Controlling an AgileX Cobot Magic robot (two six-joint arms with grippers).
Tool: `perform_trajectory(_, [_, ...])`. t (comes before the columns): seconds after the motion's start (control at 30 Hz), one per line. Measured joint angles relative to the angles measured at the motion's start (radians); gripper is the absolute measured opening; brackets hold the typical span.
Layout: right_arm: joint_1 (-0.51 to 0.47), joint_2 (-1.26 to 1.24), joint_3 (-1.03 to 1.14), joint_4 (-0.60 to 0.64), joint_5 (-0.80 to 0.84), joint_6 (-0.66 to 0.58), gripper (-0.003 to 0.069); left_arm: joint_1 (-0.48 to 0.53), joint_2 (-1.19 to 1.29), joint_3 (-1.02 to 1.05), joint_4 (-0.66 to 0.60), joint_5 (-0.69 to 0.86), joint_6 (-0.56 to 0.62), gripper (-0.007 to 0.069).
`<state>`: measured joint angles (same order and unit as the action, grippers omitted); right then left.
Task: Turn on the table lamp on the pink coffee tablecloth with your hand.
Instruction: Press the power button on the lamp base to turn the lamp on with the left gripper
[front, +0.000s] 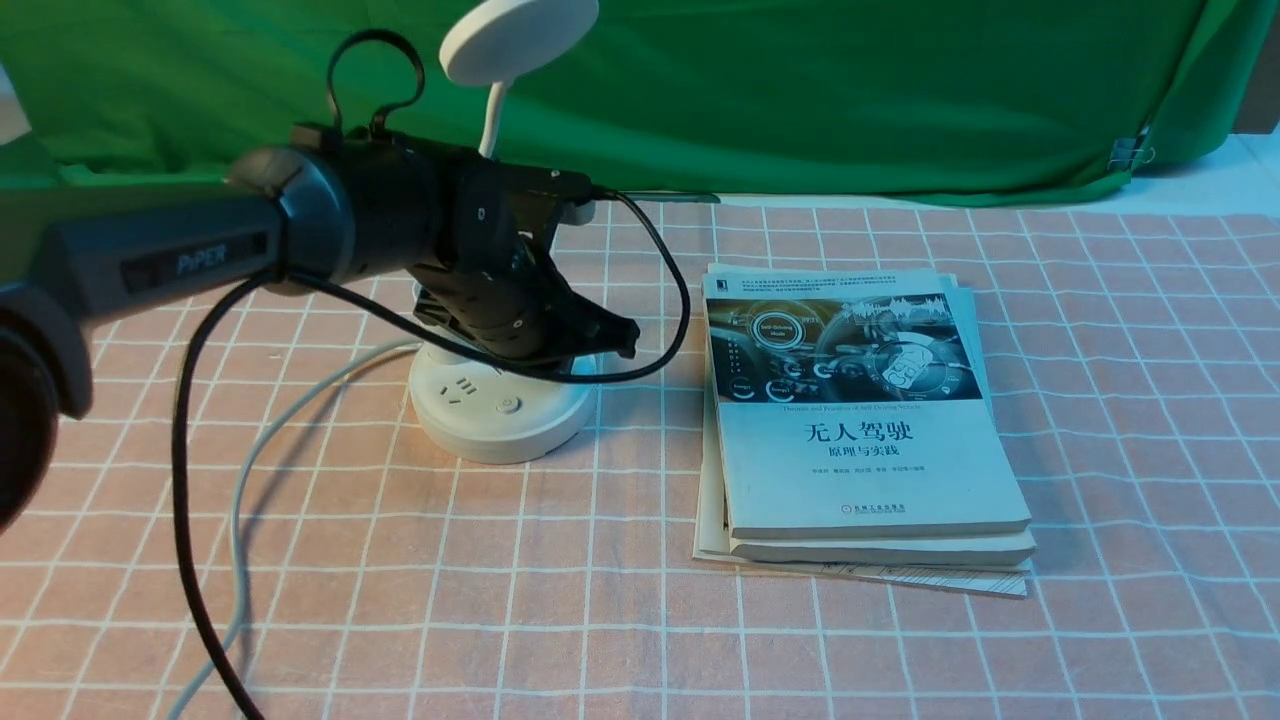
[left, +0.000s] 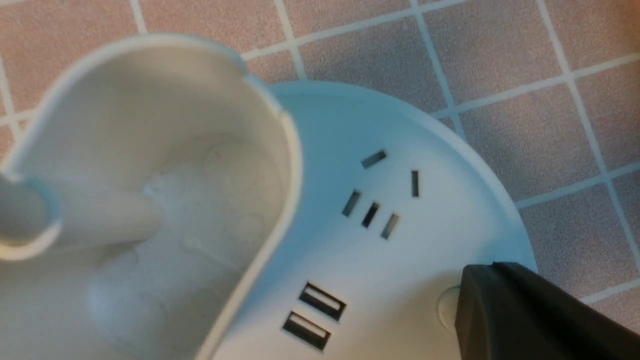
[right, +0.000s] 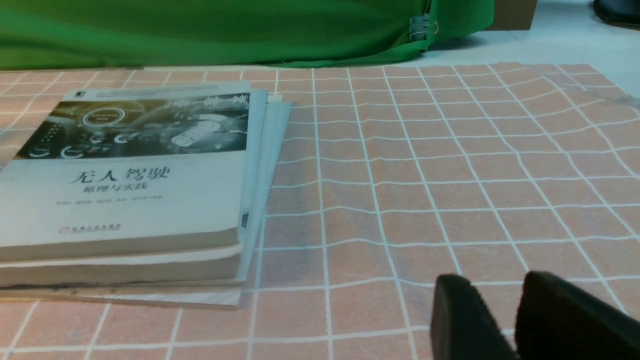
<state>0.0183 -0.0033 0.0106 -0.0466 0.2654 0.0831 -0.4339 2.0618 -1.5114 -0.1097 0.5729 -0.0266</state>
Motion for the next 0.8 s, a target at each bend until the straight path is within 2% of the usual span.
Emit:
perform_trajectory(0.6, [0.0, 0.0, 0.0, 0.0, 0.0, 0.0, 0.0238, 0.0, 0.016, -0.012, -0.004, 0.023, -0.017, -0.0005])
perform_trajectory(0.8, [0.0, 0.0, 0.0, 0.0, 0.0, 0.0, 0.0238, 0.0, -0.096, 0.045, -0.097, 0.144, 0.027, -0.0005])
